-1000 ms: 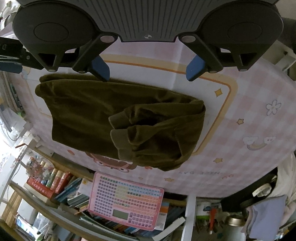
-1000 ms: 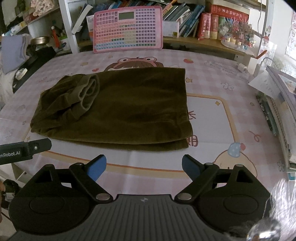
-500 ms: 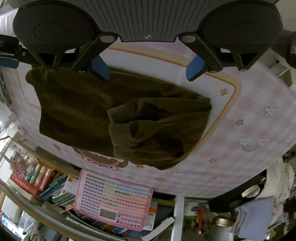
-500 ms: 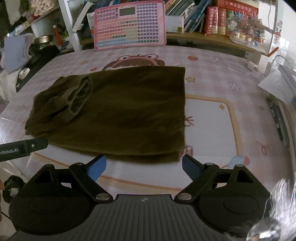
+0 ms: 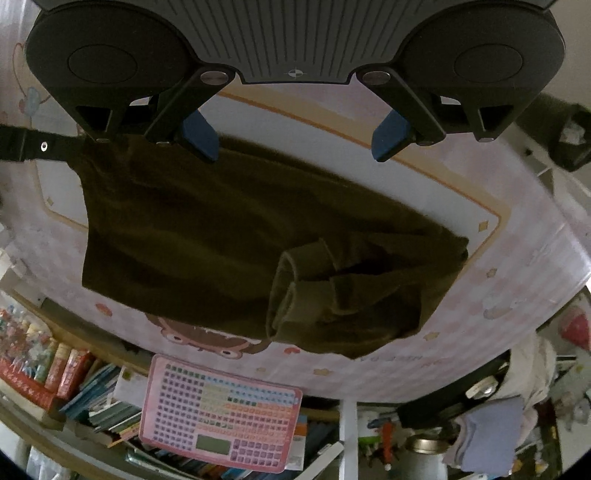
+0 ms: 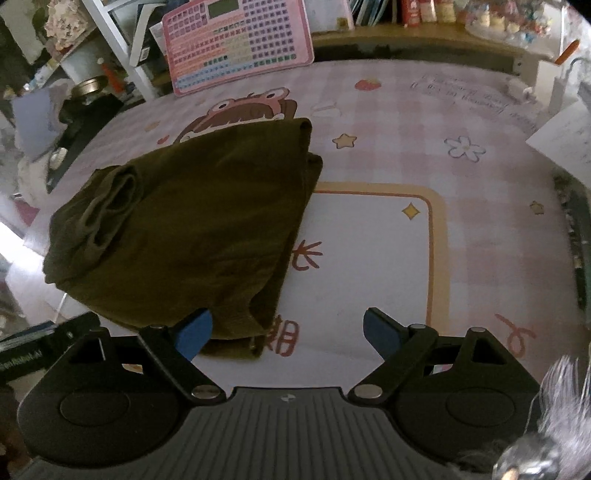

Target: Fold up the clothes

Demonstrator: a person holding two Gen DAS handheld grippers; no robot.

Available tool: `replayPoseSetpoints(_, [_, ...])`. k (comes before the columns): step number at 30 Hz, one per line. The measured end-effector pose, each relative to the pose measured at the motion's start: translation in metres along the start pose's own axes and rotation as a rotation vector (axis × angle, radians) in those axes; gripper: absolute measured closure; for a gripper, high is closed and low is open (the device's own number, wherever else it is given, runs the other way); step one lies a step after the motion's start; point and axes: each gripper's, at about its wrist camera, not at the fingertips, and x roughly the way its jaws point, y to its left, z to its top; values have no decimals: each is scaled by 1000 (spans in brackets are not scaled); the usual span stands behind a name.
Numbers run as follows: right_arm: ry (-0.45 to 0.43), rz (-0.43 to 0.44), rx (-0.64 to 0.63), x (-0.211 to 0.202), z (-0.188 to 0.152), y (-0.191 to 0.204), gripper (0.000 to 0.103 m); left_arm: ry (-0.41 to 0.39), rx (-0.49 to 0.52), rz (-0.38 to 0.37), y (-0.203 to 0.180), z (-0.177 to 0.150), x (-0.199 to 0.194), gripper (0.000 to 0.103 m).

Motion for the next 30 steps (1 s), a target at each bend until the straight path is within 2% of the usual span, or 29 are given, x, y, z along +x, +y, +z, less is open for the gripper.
replayPoseSetpoints(6, [66, 148, 75, 10, 11, -20, 22, -39, -7, 42, -14, -8, -14, 11])
replayPoseSetpoints(10, [111, 248, 153, 17, 18, -29, 35, -116, 20, 39, -21, -9, -29, 11])
replayPoseSetpoints(13, [167, 327, 267, 29, 23, -34, 47, -155, 54, 17, -27, -12, -38, 11])
replayPoseSetpoints(15, [201, 376, 341, 37, 26, -37, 49, -164, 77, 1, -32, -14, -42, 11])
replayPoseSetpoints(19, [223, 414, 419, 47, 32, -40, 51, -162, 112, -28, -40, -17, -45, 11])
replayPoseSetpoints(21, [235, 422, 446, 51, 33, -42, 67, -157, 121, -39, -43, -17, -46, 11])
replayPoseSetpoints(22, [245, 415, 456, 54, 33, -44, 80, -155, 128, -44, -45, -17, -45, 11])
replayPoseSetpoints(23, [252, 412, 463, 55, 33, -46, 83, -151, 142, -48, -47, -17, -45, 11])
replayPoseSetpoints(26, [238, 453, 457, 51, 38, -49, 89, -145, 197, -49, -56, -17, -44, 11])
replayPoseSetpoints(30, [193, 536, 438, 39, 51, -44, 90, -144, 319, -54, -78, -16, -39, 12])
